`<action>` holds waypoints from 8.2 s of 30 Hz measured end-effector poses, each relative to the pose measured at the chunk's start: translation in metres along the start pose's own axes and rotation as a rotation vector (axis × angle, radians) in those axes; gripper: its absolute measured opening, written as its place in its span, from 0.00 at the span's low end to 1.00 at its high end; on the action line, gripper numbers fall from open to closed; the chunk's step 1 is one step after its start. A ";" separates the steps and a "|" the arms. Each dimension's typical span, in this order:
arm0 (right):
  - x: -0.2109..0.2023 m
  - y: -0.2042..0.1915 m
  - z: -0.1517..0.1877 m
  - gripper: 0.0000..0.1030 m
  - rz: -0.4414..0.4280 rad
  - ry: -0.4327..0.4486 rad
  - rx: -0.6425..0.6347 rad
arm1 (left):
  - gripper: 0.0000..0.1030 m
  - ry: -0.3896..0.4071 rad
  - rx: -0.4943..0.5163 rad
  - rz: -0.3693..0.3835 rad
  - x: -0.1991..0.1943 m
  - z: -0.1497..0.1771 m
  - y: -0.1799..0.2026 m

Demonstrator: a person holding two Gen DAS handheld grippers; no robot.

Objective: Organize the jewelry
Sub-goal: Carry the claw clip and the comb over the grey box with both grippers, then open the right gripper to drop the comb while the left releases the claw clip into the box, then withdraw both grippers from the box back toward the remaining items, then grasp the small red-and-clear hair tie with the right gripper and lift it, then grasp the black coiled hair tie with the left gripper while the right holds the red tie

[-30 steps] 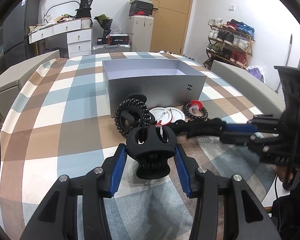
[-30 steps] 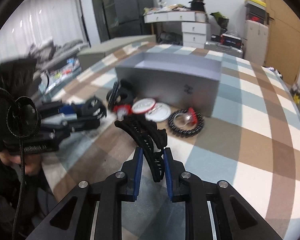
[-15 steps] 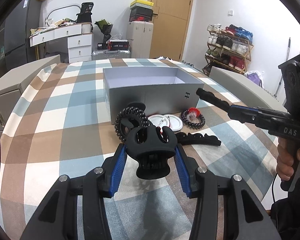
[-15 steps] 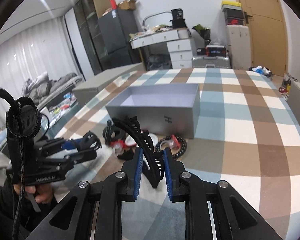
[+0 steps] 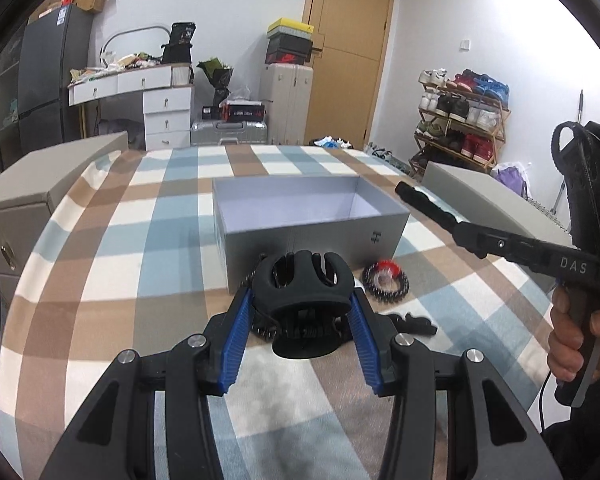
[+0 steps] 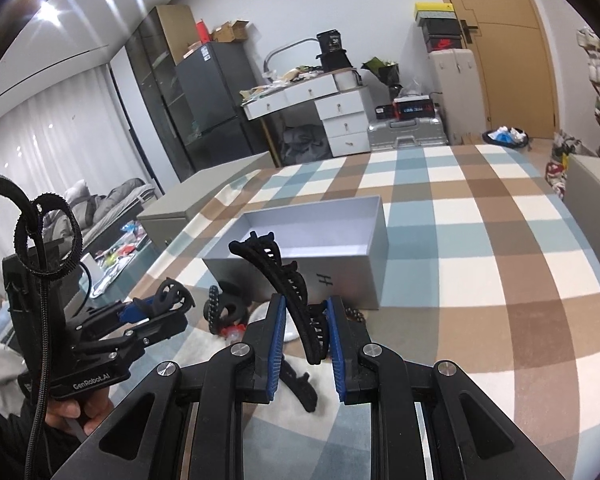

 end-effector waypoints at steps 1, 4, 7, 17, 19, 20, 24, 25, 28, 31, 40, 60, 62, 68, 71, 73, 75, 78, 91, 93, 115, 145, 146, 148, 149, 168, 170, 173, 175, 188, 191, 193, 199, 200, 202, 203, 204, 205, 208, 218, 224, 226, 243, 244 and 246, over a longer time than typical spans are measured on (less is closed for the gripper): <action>0.000 -0.001 -0.001 0.19 -0.001 0.003 -0.001 | 0.41 0.002 -0.001 0.001 0.001 -0.002 0.000; 0.003 0.001 -0.011 0.19 -0.005 0.009 0.014 | 0.41 0.002 -0.010 0.001 0.007 -0.008 0.000; 0.008 0.004 -0.019 0.19 -0.010 0.012 0.042 | 0.41 0.003 -0.025 -0.003 0.013 -0.016 -0.002; 0.028 0.008 -0.044 0.19 -0.014 0.025 0.093 | 0.41 0.033 -0.048 -0.036 0.026 -0.038 -0.007; 0.032 0.008 -0.048 0.19 -0.015 0.024 0.103 | 0.41 0.032 -0.046 -0.037 0.031 -0.041 -0.007; 0.034 0.008 -0.050 0.19 -0.013 0.025 0.105 | 0.41 0.033 -0.042 -0.041 0.033 -0.042 -0.006; 0.042 0.013 -0.052 0.19 -0.021 0.034 0.133 | 0.41 0.032 -0.027 -0.050 0.041 -0.046 -0.005; 0.045 0.015 -0.052 0.19 -0.022 0.032 0.138 | 0.41 0.028 -0.023 -0.050 0.044 -0.047 -0.006; 0.053 0.022 -0.053 0.19 -0.018 0.018 0.149 | 0.41 0.026 -0.012 -0.056 0.049 -0.050 -0.006; 0.057 0.032 -0.054 0.19 -0.009 0.013 0.172 | 0.41 0.024 -0.016 -0.062 0.053 -0.053 -0.006; 0.067 0.039 -0.046 0.19 -0.003 -0.020 0.192 | 0.41 -0.006 -0.022 -0.075 0.062 -0.048 -0.004; 0.077 0.037 -0.040 0.21 0.003 -0.063 0.185 | 0.41 -0.026 0.027 -0.096 0.069 -0.044 0.003; 0.078 0.038 -0.040 0.21 0.004 -0.065 0.186 | 0.41 -0.027 0.030 -0.099 0.069 -0.044 0.003; 0.079 0.039 -0.039 0.22 0.000 -0.080 0.188 | 0.41 -0.028 0.049 -0.103 0.070 -0.043 0.004; 0.080 0.037 -0.038 0.21 -0.028 -0.098 0.207 | 0.41 -0.030 0.053 -0.117 0.071 -0.044 0.000; 0.081 0.034 -0.037 0.21 -0.028 -0.108 0.200 | 0.41 -0.031 0.056 -0.122 0.071 -0.044 -0.002; 0.082 0.032 -0.037 0.21 -0.013 -0.116 0.184 | 0.41 -0.031 0.062 -0.121 0.070 -0.043 -0.001; 0.082 0.032 -0.036 0.21 -0.012 -0.127 0.181 | 0.41 -0.036 0.063 -0.126 0.069 -0.042 -0.001; 0.073 0.012 -0.041 0.55 0.034 -0.100 0.058 | 0.70 -0.038 0.046 -0.039 0.057 -0.046 0.001; 0.069 0.007 -0.042 0.61 0.045 -0.089 0.036 | 0.73 -0.033 0.039 -0.038 0.053 -0.047 0.001; 0.021 -0.006 -0.030 1.00 0.046 0.003 0.028 | 0.99 0.013 0.015 -0.124 0.019 -0.020 -0.025; 0.050 0.014 0.029 0.65 0.061 -0.222 0.073 | 0.99 -0.083 0.037 -0.094 0.031 0.010 -0.026; 0.051 0.014 0.029 0.63 0.062 -0.223 0.070 | 0.99 -0.085 0.034 -0.093 0.032 0.010 -0.026; 0.052 0.014 0.029 0.58 0.062 -0.223 0.063 | 0.99 -0.088 0.031 -0.091 0.032 0.011 -0.026; 0.052 0.013 0.028 0.54 0.066 -0.221 0.057 | 0.99 -0.089 0.031 -0.091 0.032 0.010 -0.026; 0.071 0.015 0.021 0.32 0.162 -0.252 -0.045 | 0.99 -0.099 0.036 -0.086 0.032 0.011 -0.023; 0.073 0.012 0.022 0.32 0.157 -0.259 -0.057 | 0.99 -0.099 0.035 -0.086 0.032 0.011 -0.023; 0.076 0.012 0.022 0.30 0.170 -0.265 -0.067 | 0.99 -0.099 0.037 -0.085 0.032 0.011 -0.023; 0.076 0.012 0.022 0.28 0.175 -0.268 -0.072 | 0.99 -0.100 0.037 -0.086 0.032 0.011 -0.023; 0.068 0.007 0.018 0.01 0.178 -0.249 -0.123 | 0.99 -0.098 0.041 -0.089 0.032 0.011 -0.022; 0.064 0.011 0.017 0.02 0.152 -0.250 -0.091 | 0.99 -0.102 0.041 -0.088 0.032 0.011 -0.022; 0.061 0.012 0.016 0.02 0.151 -0.236 -0.094 | 0.99 -0.103 0.039 -0.089 0.032 0.011 -0.022; 0.049 0.009 0.012 0.01 0.120 -0.200 -0.074 | 0.99 -0.103 0.038 -0.091 0.032 0.011 -0.023; 0.046 0.008 0.012 0.01 0.104 -0.192 -0.069 | 0.99 -0.102 0.036 -0.090 0.031 0.011 -0.023; 0.041 0.006 0.012 0.01 0.077 -0.183 -0.052 | 0.99 -0.102 0.036 -0.090 0.031 0.011 -0.023; 0.040 0.005 0.013 0.01 0.057 -0.182 -0.043 | 0.99 -0.102 0.037 -0.089 0.031 0.011 -0.023; 0.039 0.004 0.014 0.01 0.041 -0.186 -0.038 | 0.99 -0.102 0.036 -0.088 0.031 0.011 -0.023; 0.039 0.002 0.016 0.01 0.023 -0.192 -0.034 | 0.99 -0.104 0.036 -0.088 0.031 0.011 -0.023; 0.039 -0.006 0.023 0.01 -0.006 -0.205 -0.042 | 0.99 -0.102 0.034 -0.091 0.031 0.011 -0.023; 0.040 -0.029 0.051 0.02 -0.040 -0.276 -0.107 | 0.99 -0.104 0.036 -0.092 0.031 0.011 -0.023; 0.047 -0.034 0.059 0.05 -0.042 -0.318 -0.135 | 0.99 -0.105 0.034 -0.091 0.031 0.010 -0.023; 0.049 -0.035 0.061 0.10 -0.047 -0.329 -0.138 | 0.99 -0.105 0.035 -0.092 0.031 0.010 -0.023; 0.051 -0.041 0.058 0.16 -0.017 -0.319 -0.183 | 0.99 -0.127 0.051 -0.074 0.037 0.010 -0.018; 0.049 -0.038 0.056 0.16 -0.014 -0.310 -0.173 | 0.99 -0.147 0.050 -0.069 0.040 0.009 -0.017; 0.046 -0.033 0.054 0.16 -0.009 -0.301 -0.154 | 0.99 -0.180 0.043 -0.064 0.046 0.009 -0.018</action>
Point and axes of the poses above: each gripper's, at about its wrist camera, not at the fingertips, and x roughly the way its jaws point, y to its right, z to its underside, the point moved 4 cm from there along x, roughly the way its jaws point, and after that the axes turned 14 degrees about -z, right-handed, at the moved point
